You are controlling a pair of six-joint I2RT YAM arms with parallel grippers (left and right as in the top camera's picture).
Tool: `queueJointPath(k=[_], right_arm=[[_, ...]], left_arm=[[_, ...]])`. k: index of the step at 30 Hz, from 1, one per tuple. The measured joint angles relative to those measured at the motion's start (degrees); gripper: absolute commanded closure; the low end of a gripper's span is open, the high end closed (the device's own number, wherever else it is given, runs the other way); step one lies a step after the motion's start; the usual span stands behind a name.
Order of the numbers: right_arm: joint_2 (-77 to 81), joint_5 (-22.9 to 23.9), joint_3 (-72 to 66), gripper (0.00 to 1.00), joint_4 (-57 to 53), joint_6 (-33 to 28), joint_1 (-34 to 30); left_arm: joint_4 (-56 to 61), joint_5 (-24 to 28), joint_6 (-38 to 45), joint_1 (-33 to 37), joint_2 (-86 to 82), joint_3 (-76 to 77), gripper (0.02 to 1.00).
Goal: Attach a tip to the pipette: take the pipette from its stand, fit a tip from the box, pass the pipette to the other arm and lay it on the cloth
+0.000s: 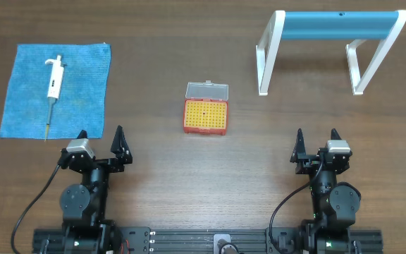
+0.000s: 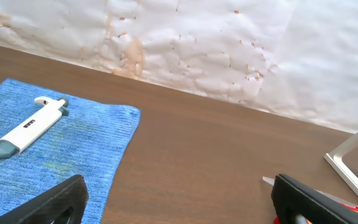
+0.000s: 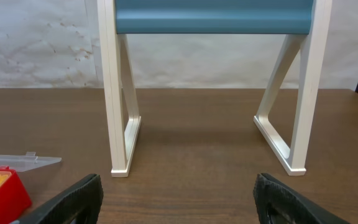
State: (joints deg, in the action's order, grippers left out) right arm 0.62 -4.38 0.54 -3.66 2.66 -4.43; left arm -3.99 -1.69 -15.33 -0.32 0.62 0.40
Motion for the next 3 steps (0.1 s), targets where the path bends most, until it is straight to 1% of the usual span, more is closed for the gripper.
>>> queueJointPath(k=[3], right_arm=[[0.0, 0.0, 0.0, 0.207, 0.0, 0.0, 0.0]], left_arm=[[0.0, 0.0, 0.0, 0.0, 0.0, 0.0, 0.066]])
